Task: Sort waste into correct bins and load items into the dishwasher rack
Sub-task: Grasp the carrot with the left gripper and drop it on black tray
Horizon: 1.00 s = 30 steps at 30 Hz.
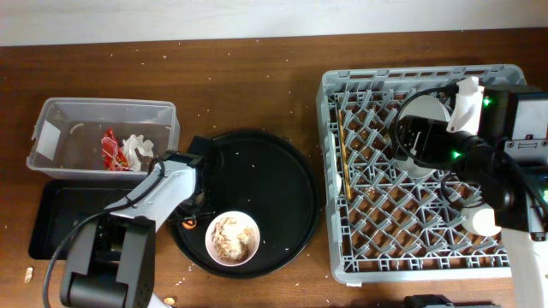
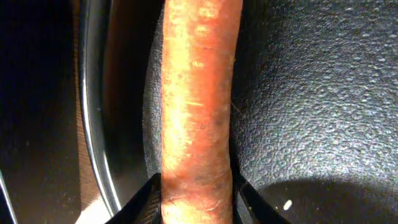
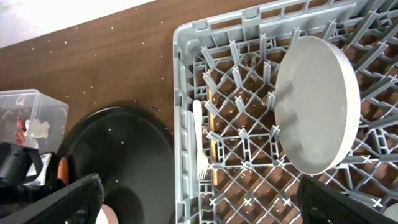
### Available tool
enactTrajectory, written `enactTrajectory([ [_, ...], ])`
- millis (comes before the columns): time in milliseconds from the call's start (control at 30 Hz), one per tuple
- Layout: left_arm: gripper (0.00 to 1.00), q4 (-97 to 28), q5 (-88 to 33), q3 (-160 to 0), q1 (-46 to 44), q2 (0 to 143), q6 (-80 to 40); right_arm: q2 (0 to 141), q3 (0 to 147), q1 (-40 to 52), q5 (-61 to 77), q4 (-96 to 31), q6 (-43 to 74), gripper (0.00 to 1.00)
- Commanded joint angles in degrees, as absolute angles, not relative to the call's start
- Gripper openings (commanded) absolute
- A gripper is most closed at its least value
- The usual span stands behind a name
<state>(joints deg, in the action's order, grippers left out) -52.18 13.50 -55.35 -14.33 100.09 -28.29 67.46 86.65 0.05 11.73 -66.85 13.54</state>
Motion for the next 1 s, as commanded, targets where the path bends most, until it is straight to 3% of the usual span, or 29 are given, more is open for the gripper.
enactTrajectory([
  [0,0.2,-55.7,12.2,-57.6,-14.1,100.5,-26.3,67.1,86.8,0.3,12.0,-66.7,13.9,0.99],
  [100,0.18,-69.6,12.2,-71.3,-13.7,96.0,-26.3,67.1,86.8,0.3,12.1,-66.7,13.9,0.99],
  [233,0.18,-78.2,10.1,-72.1,-6.2,91.1,-29.1,67.1,86.8,0.3,12.0,-66.7,13.9,0.99],
  [333,0.18,-77.4,10.1,-72.1,7.7,91.0,-29.4,67.1,86.8,0.3,12.0,-66.7,13.9,0.99],
  [400,0.18,-72.4,8.9,-70.2,19.2,91.0,-35.6,67.1,86.8,0.3,12.0,-66.7,13.9,0.99],
  [433,0.39,-71.9,7.6,-69.8,21.6,91.0,-35.6,67.1,86.8,0.3,12.1,-66.7,13.9,0.99],
  [467,0.87,-72.4,5.2,-69.7,24.1,91.0,-35.6,67.1,86.8,0.3,12.0,-66.7,13.9,0.99],
  [500,0.93,-72.7,4.2,-69.7,25.0,91.0,-35.1,67.1,86.8,0.3,12.0,-66.7,13.9,0.99],
  [600,0.89,-74.8,3.6,-72.4,24.4,89.1,-31.7,67.1,86.8,0.3,12.0,-66.7,13.9,0.99],
  [667,0.81,-75.7,0.9,-76.7,15.9,83.3,-28.6,67.1,86.8,0.3,12.0,-66.7,13.8,0.99],
  [767,0.77,-74.1,1.1,-76.2,-8.0,80.6,-24.1,67.1,86.8,0.3,12.0,-66.7,13.9,0.99],
  [800,0.69,-72.5,1.5,-75.1,-15.5,81.1,-23.8,67.1,86.8,0.3,12.0,-66.7,13.9,0.99],
  [833,0.62,-68.5,4.6,-72.6,-29.1,83.6,-23.7,67.1,86.8,0.3,12.1,-66.7,13.9,0.99],
  [867,0.58,-67.1,6.4,-71.6,-34.0,85.4,-24.0,67.1,86.8,0.3,12.0,-66.7,13.9,0.99],
  [933,0.41,-65.3,8.0,-70.9,-46.5,94.9,-26.2,67.1,86.8,0.3,12.0,-66.7,13.9,0.99],
  [967,0.39,-64.9,9.5,-71.0,-48.6,97.4,-27.1,67.1,86.8,0.3,12.0,-66.7,13.9,0.99],
])
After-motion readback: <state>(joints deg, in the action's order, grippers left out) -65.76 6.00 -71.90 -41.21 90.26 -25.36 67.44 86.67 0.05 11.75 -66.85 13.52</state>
